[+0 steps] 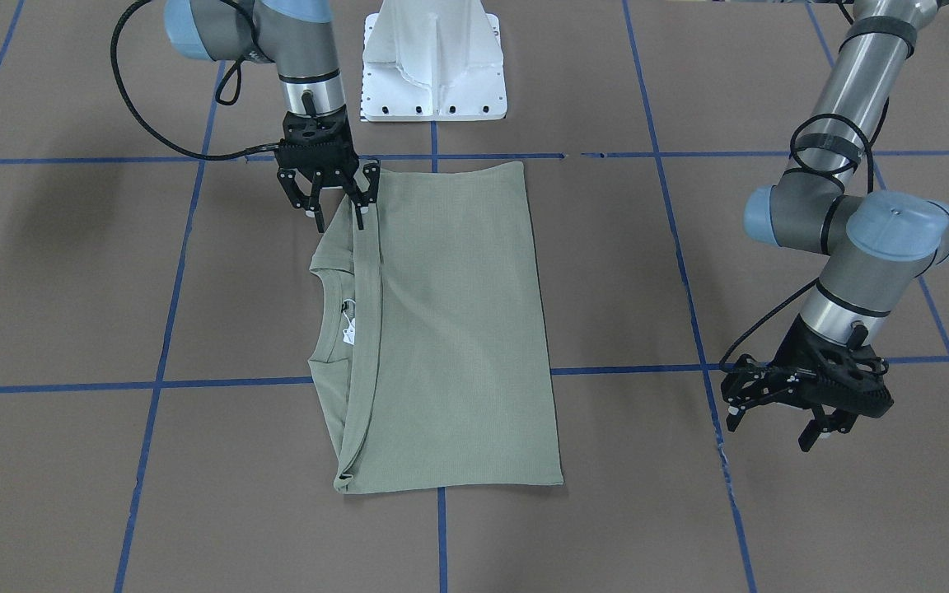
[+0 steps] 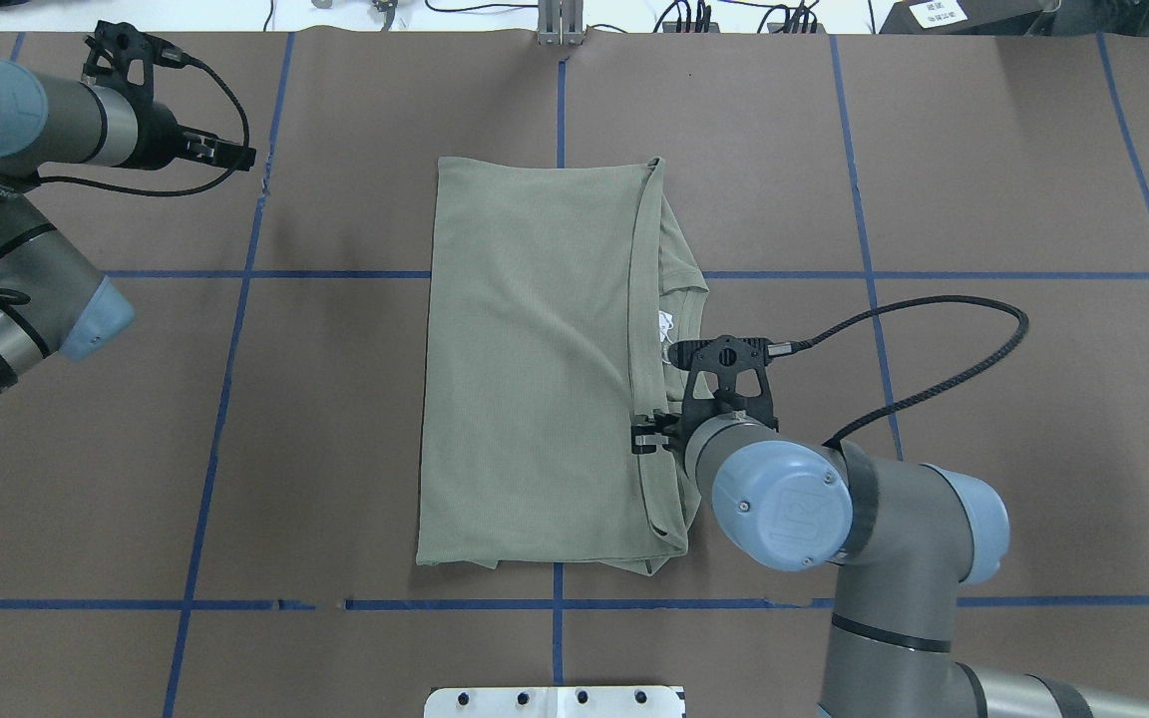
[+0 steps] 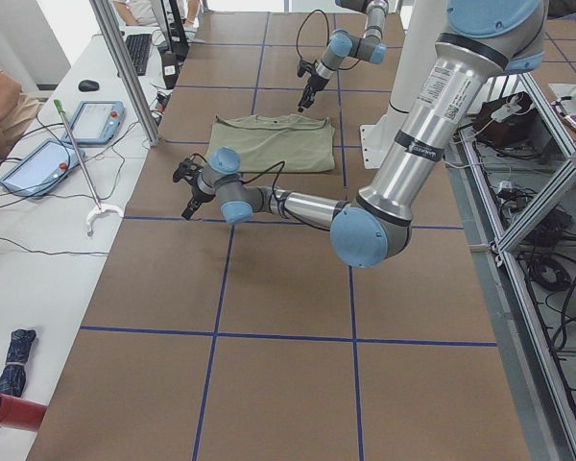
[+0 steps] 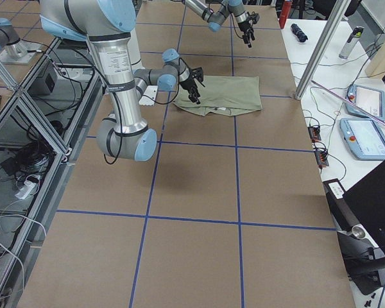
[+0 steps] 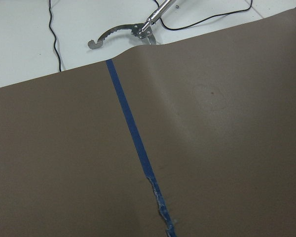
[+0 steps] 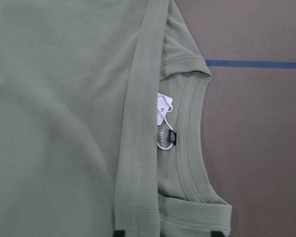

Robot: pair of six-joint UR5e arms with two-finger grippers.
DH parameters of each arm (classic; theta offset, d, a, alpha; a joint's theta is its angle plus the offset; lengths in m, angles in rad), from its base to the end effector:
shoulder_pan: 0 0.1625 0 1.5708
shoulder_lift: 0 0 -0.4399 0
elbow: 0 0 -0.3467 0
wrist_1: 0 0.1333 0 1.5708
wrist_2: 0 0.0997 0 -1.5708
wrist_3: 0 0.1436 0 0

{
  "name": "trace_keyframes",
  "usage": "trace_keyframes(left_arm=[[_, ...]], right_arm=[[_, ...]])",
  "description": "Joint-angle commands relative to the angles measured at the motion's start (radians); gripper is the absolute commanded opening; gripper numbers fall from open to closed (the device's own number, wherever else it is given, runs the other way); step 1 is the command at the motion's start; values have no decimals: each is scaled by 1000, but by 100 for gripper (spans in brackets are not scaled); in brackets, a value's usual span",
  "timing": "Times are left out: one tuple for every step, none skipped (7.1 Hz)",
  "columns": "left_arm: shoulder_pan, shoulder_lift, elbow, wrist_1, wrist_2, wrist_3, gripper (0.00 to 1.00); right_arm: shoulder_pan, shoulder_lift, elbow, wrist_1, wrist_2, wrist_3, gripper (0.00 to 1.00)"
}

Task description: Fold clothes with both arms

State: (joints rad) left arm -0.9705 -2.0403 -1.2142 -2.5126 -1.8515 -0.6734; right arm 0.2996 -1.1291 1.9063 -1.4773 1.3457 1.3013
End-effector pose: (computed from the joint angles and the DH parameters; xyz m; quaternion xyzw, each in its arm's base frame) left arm 0.3254 -0.6410 0.4971 0.3287 0.3935 0.0391 0.8576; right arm -0.5307 -0.3370 0.3310 0.2154 -0.3736 0.0609 0.9002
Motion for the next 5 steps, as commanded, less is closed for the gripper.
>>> trace_keyframes(left_arm=[[1, 0, 1, 0, 0, 0, 100], [1, 0, 1, 0, 0, 0, 100], [3, 0, 4, 0, 0, 0, 100], [3, 0, 5, 0, 0, 0, 100], [3, 0, 5, 0, 0, 0, 100]], right_arm=[[-5, 101, -55, -84, 115, -48, 100], [-19, 101, -53, -107, 157, -147, 100], [-23, 103, -46, -157, 176, -254, 99], [-23, 95, -40, -173, 199, -340, 85], [-31, 91, -36, -173, 202, -352, 75]])
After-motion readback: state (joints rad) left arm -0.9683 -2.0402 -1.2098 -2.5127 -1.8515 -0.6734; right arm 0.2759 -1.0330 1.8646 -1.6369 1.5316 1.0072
